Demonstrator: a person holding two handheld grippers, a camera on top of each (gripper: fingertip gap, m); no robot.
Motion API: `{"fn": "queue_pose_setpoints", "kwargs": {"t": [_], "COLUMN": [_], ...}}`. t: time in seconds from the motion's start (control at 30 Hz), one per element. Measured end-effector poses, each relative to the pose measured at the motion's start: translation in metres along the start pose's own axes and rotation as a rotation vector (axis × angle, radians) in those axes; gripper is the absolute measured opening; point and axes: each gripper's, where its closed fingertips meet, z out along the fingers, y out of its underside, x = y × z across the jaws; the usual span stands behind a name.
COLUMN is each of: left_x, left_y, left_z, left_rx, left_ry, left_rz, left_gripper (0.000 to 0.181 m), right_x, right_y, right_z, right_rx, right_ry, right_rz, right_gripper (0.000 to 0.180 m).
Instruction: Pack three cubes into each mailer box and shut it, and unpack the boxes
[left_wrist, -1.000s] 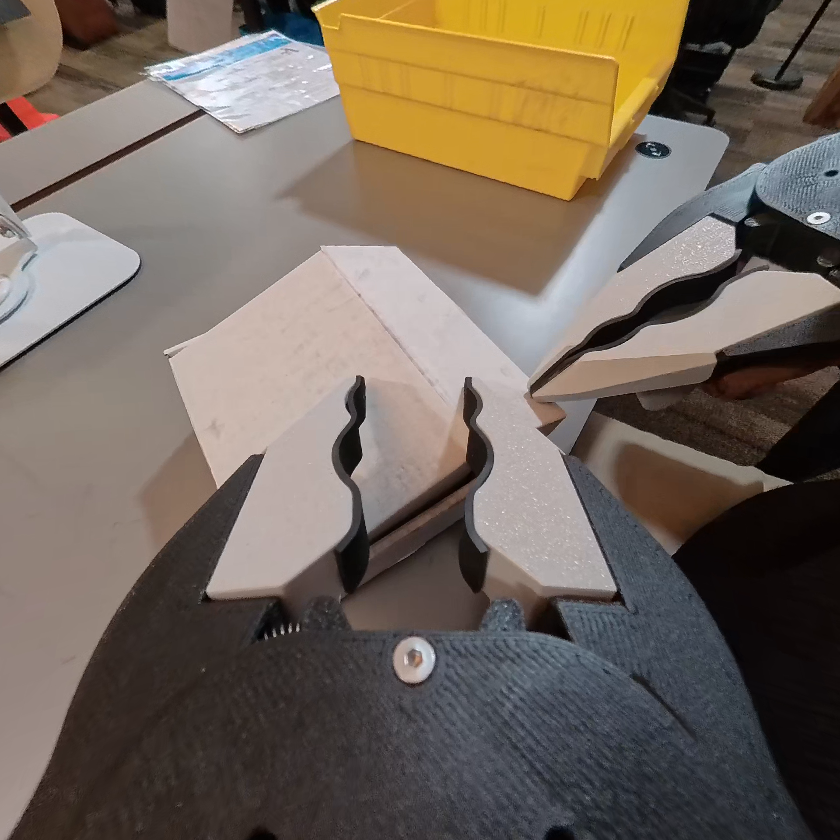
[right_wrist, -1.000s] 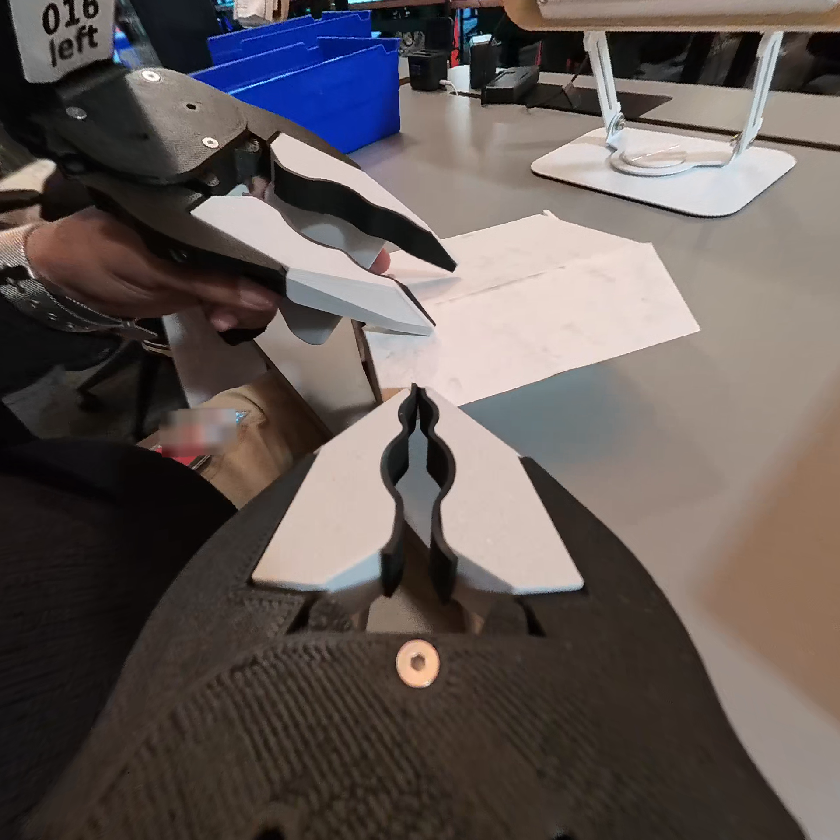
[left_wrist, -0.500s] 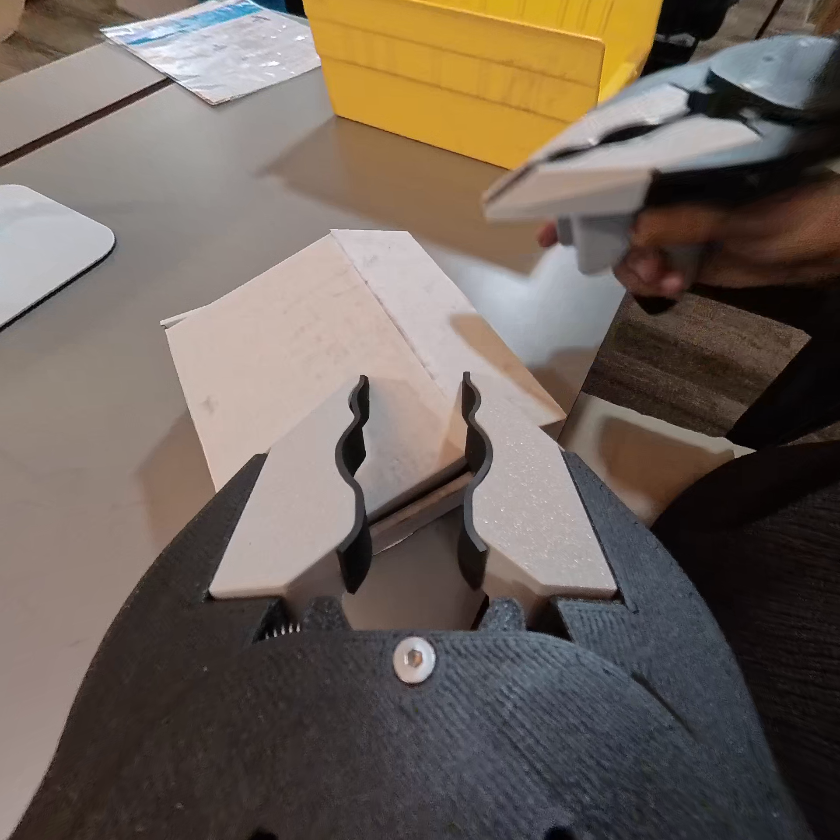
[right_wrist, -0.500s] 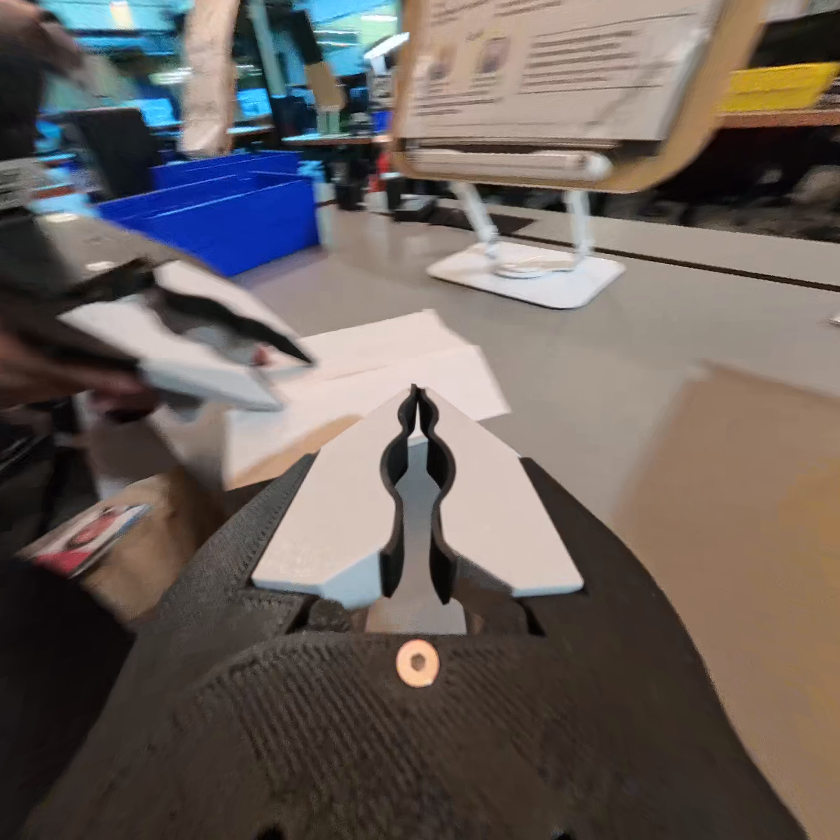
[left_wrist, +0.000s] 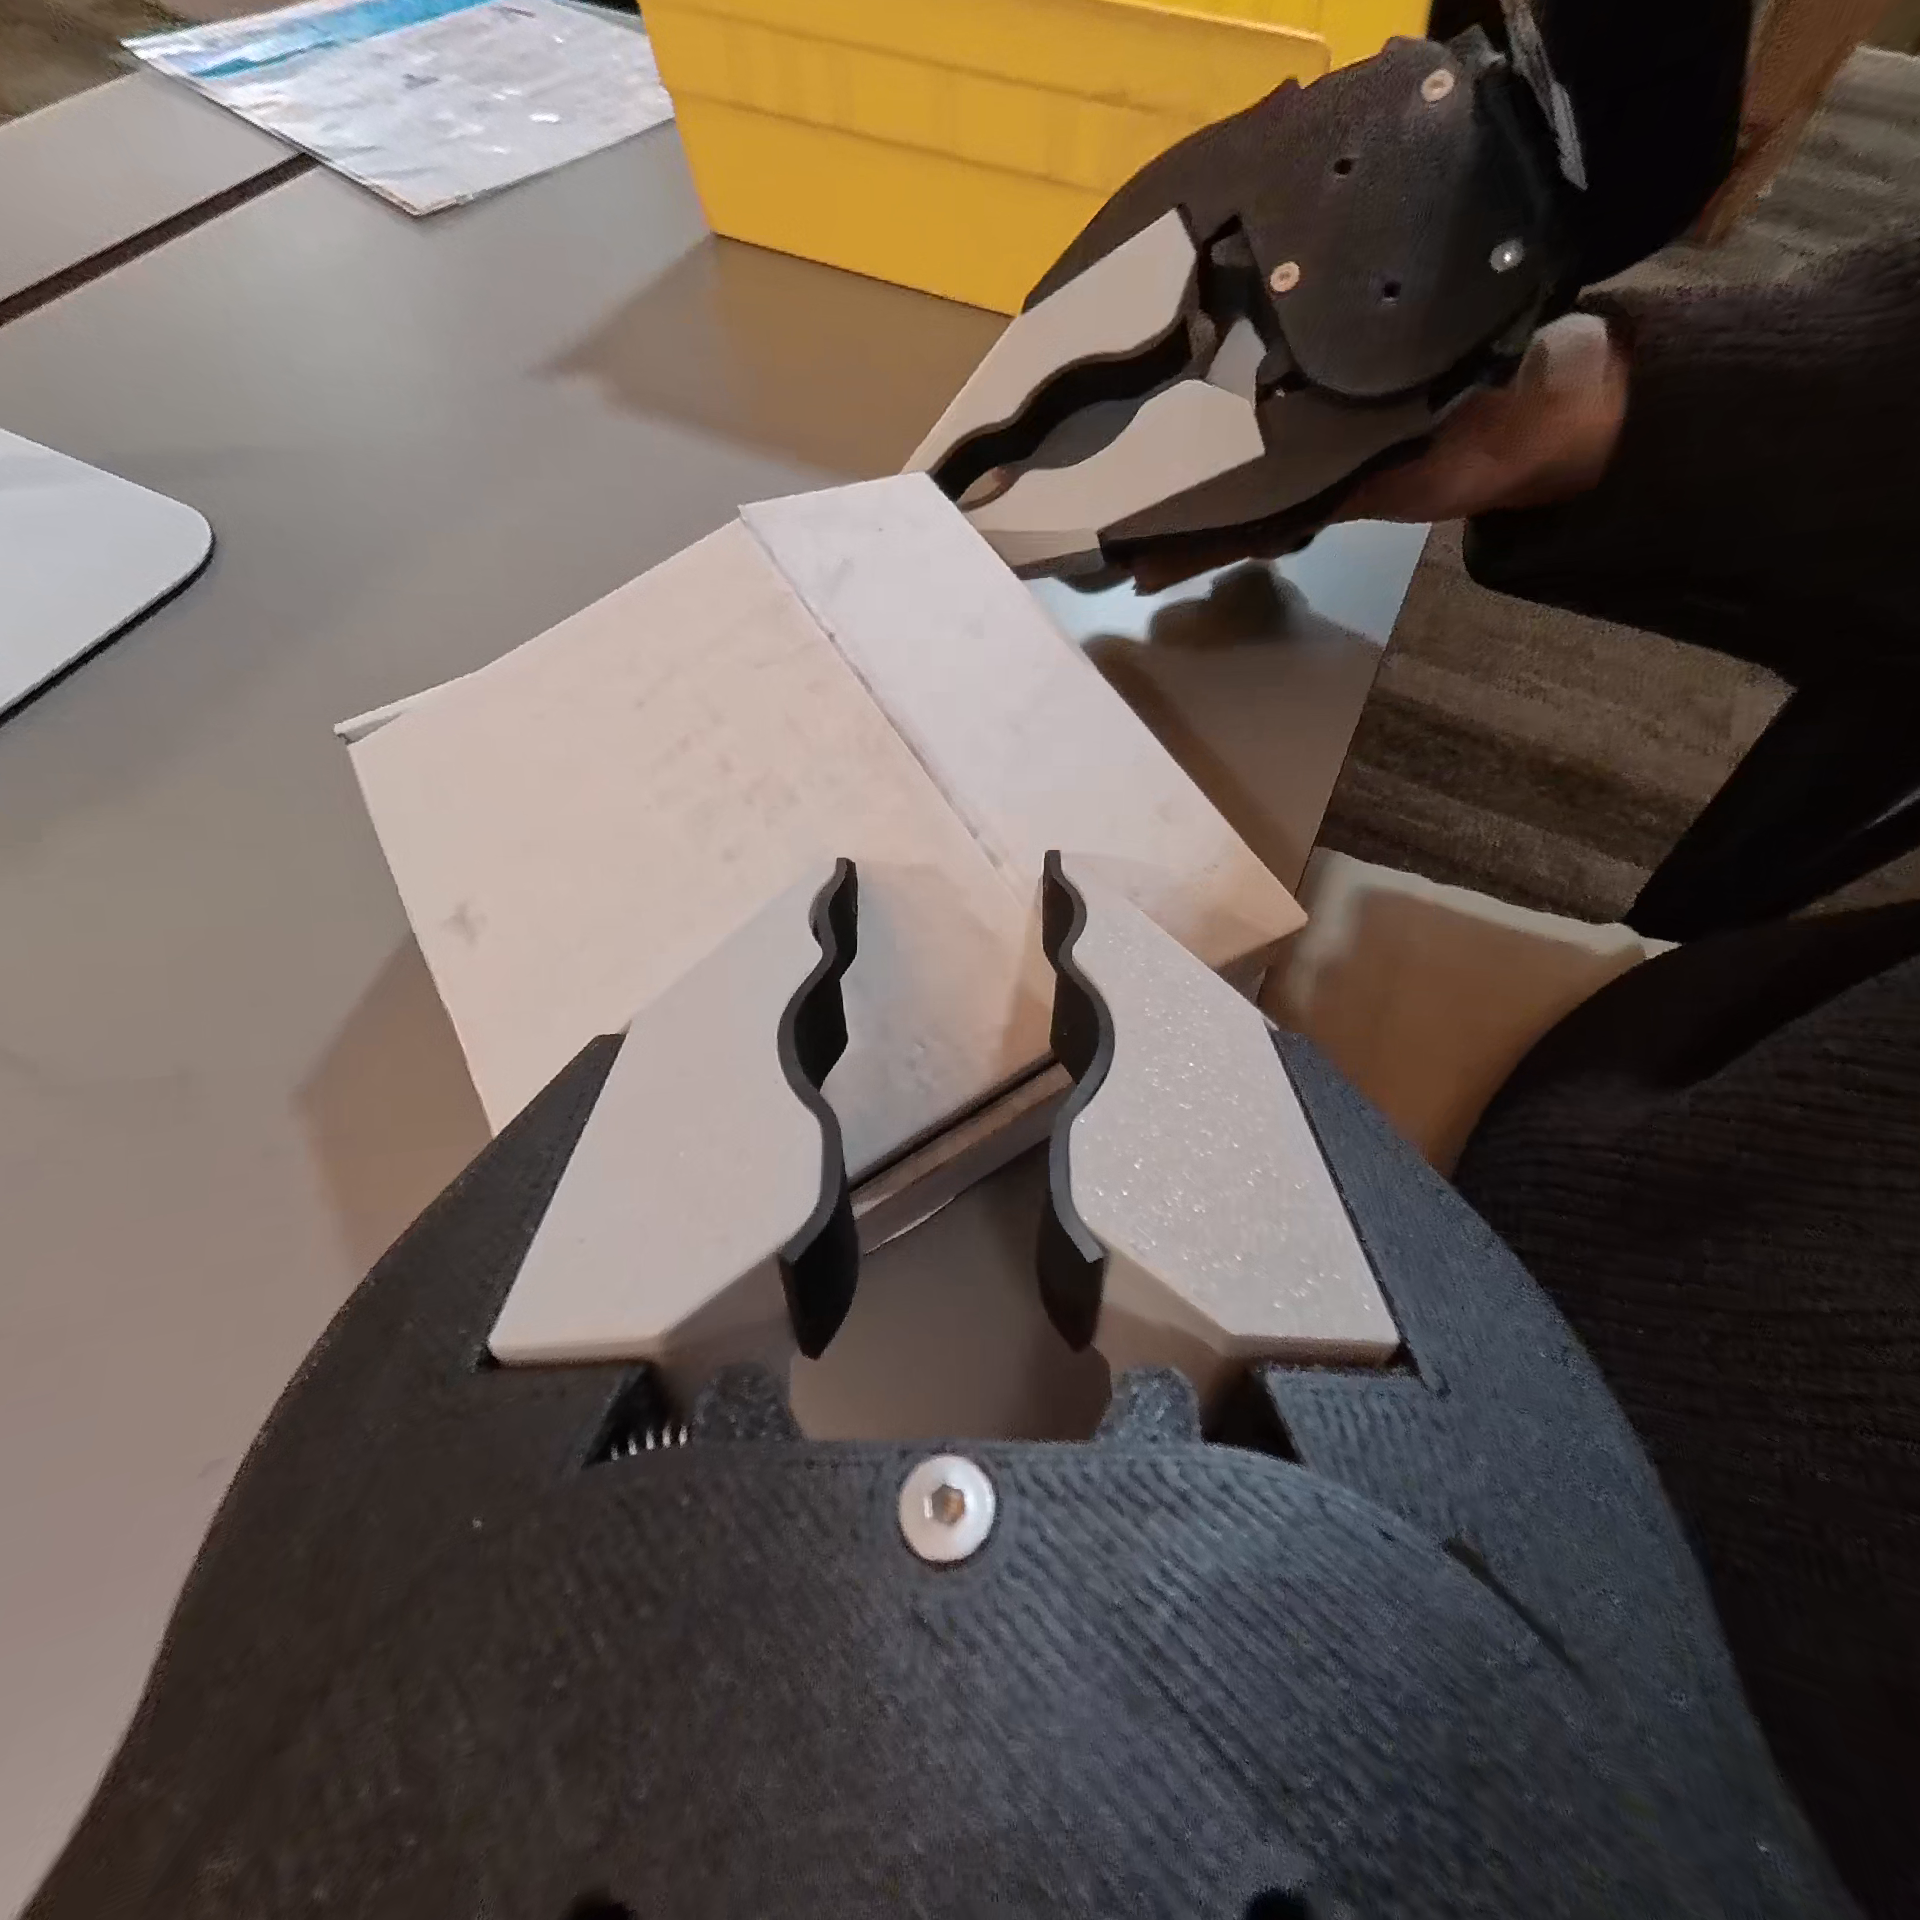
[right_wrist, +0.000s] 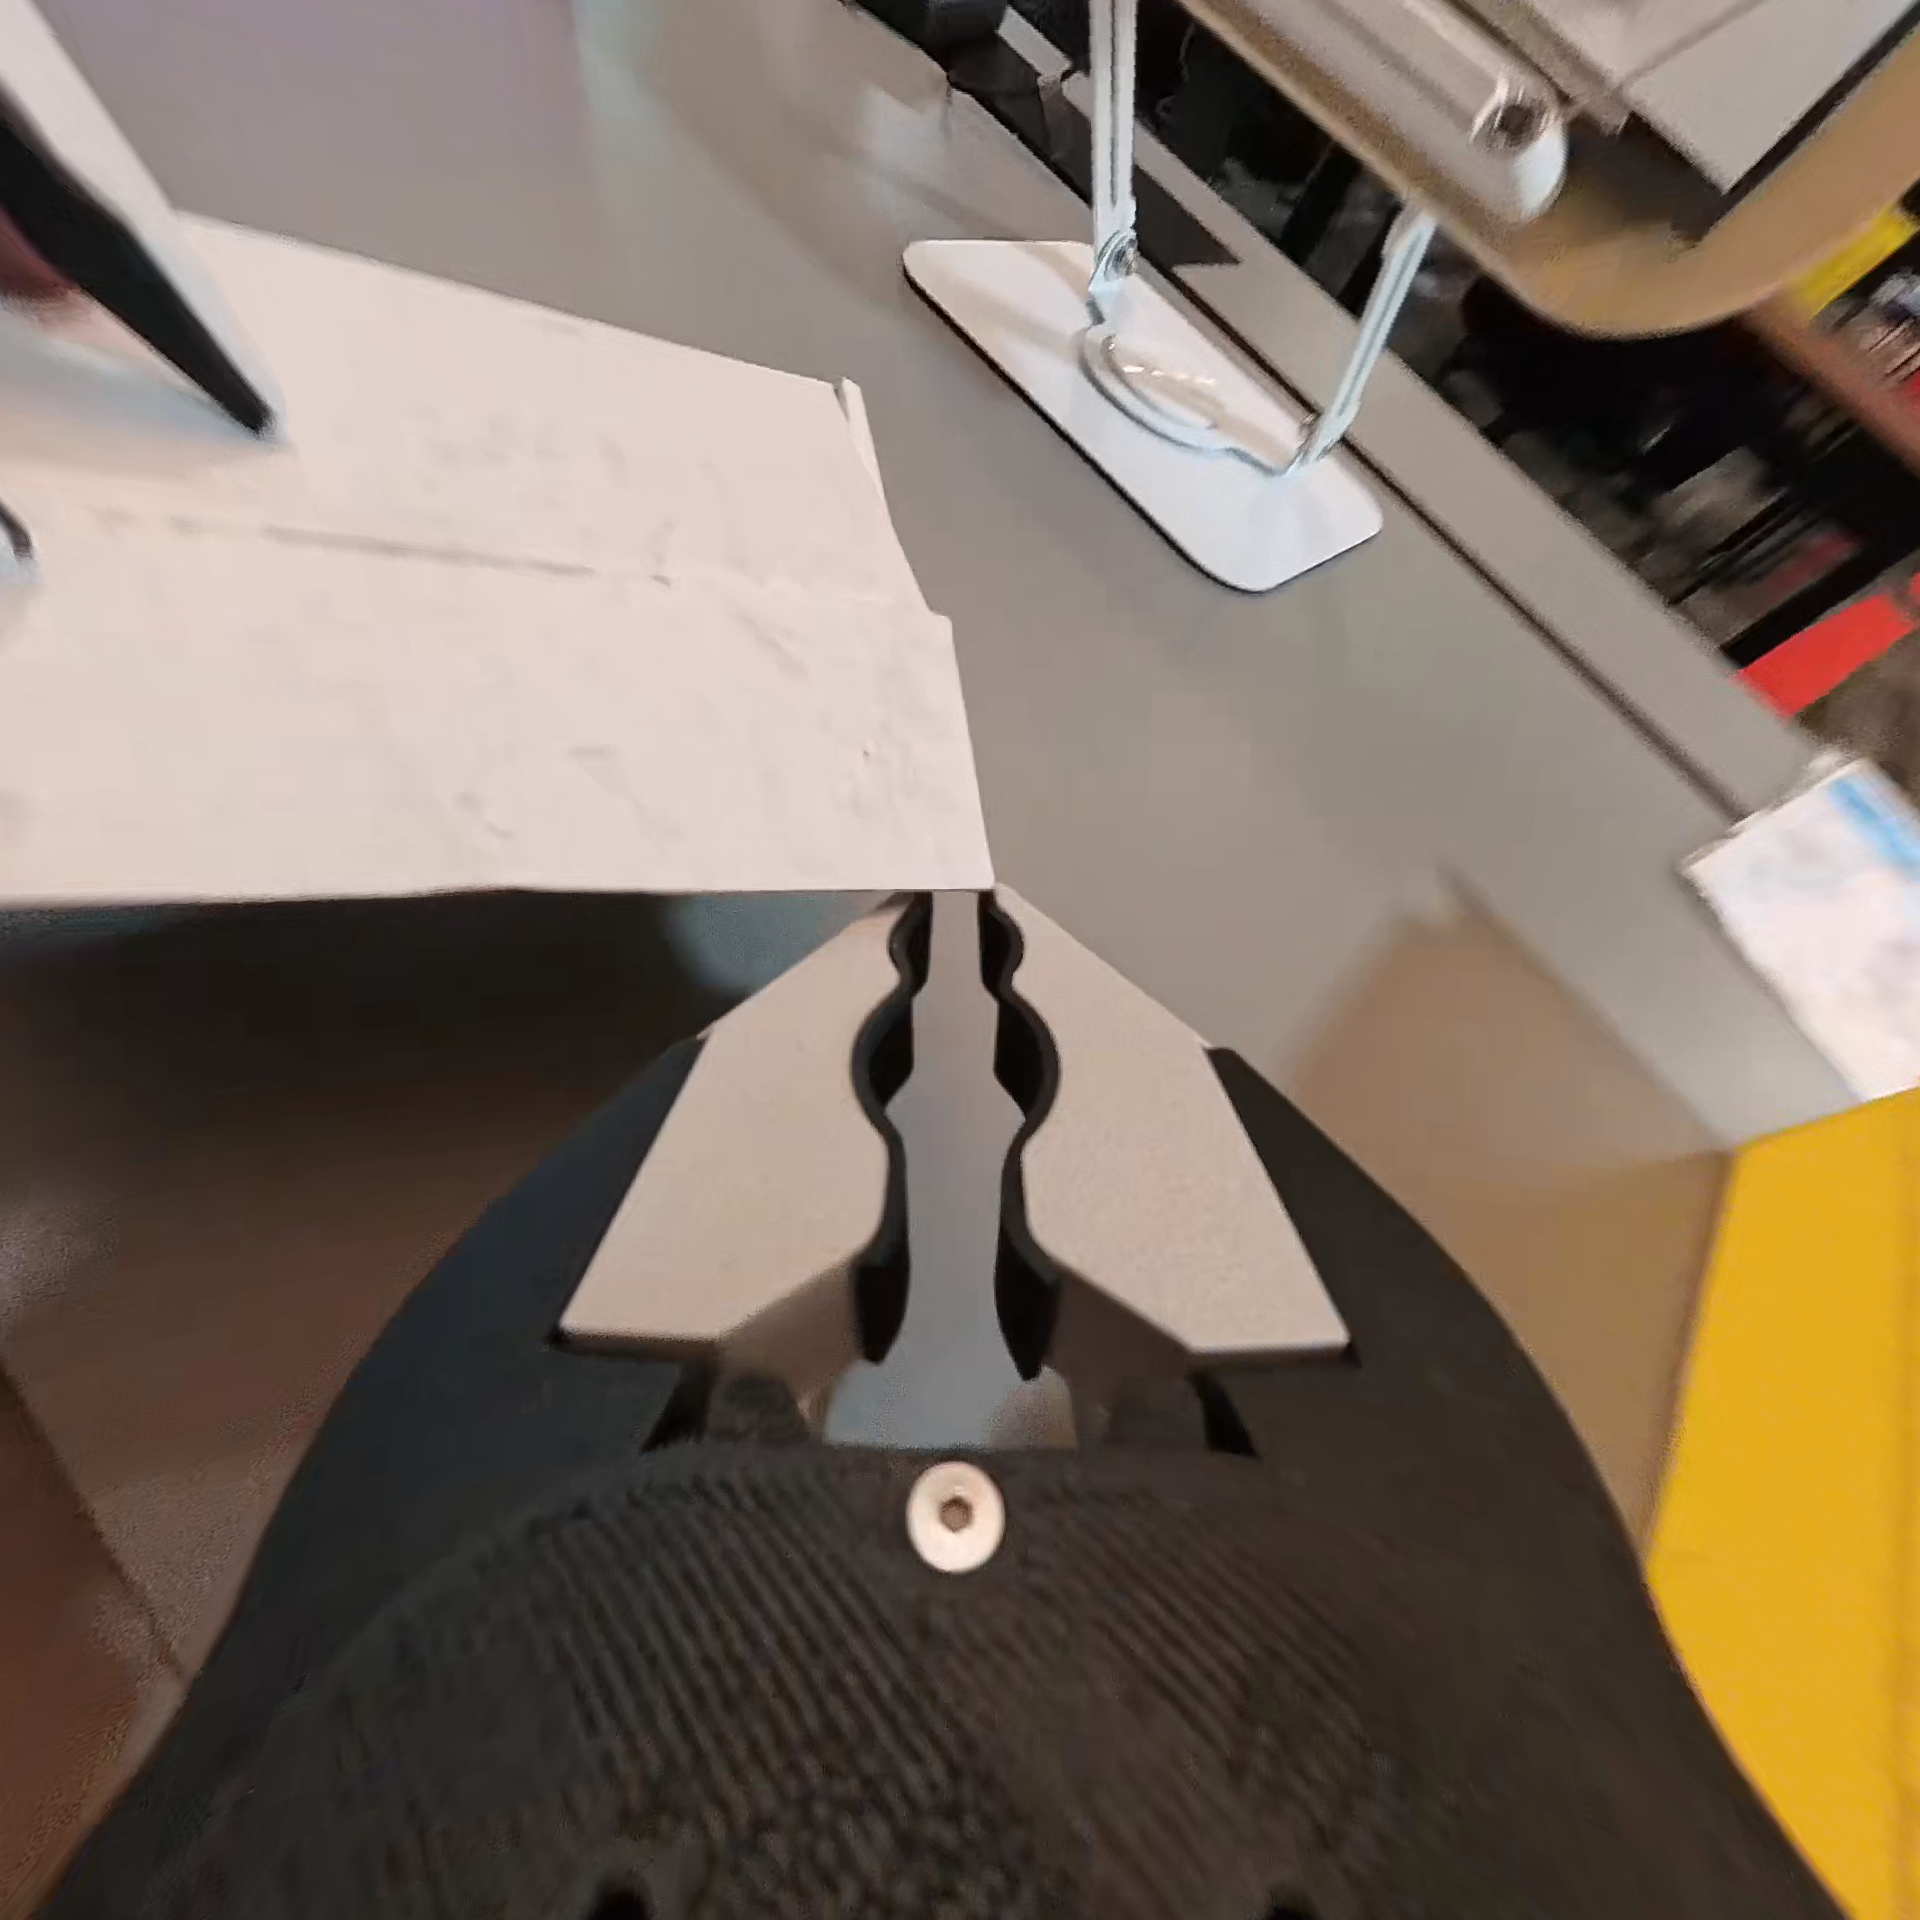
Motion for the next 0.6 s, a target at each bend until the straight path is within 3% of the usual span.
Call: {"fn": "queue_pose_setpoints", "kwargs": {"t": [0.13, 0.37, 0.43, 0.5, 0.6], "left_x": [-0.009, -0.030, -0.031, -0.026, -0.026], "left_y": [0.003, 0.019, 0.024, 0.033, 0.041], "left_z": [-0.007, -0.031, -0.039, -0.043, -0.052], "left_rx": [-0.007, -0.053, -0.077, -0.132, -0.159], "left_ry": [-0.008, -0.078, -0.093, -0.091, -0.168], "left_rz": [-0.019, -0.067, -0.060, -0.010, 0.087], "left_gripper": [0.036, 0.054, 0.062, 0.082, 0.086], "right_x": [-0.006, -0.042, -0.056, -0.073, -0.091], "right_y": [-0.003, -0.008, -0.013, -0.019, -0.020], "right_z": [-0.006, -0.009, -0.011, -0.013, -0.014], "right_rx": [-0.001, -0.018, -0.012, 0.001, -0.025], "right_ry": [0.061, 0.070, 0.081, 0.085, 0.121], "right_rz": [-0.198, -0.440, -0.509, -0.583, -0.695], "right_gripper": [0.002, 0.001, 0.001, 0.001, 0.001]}}
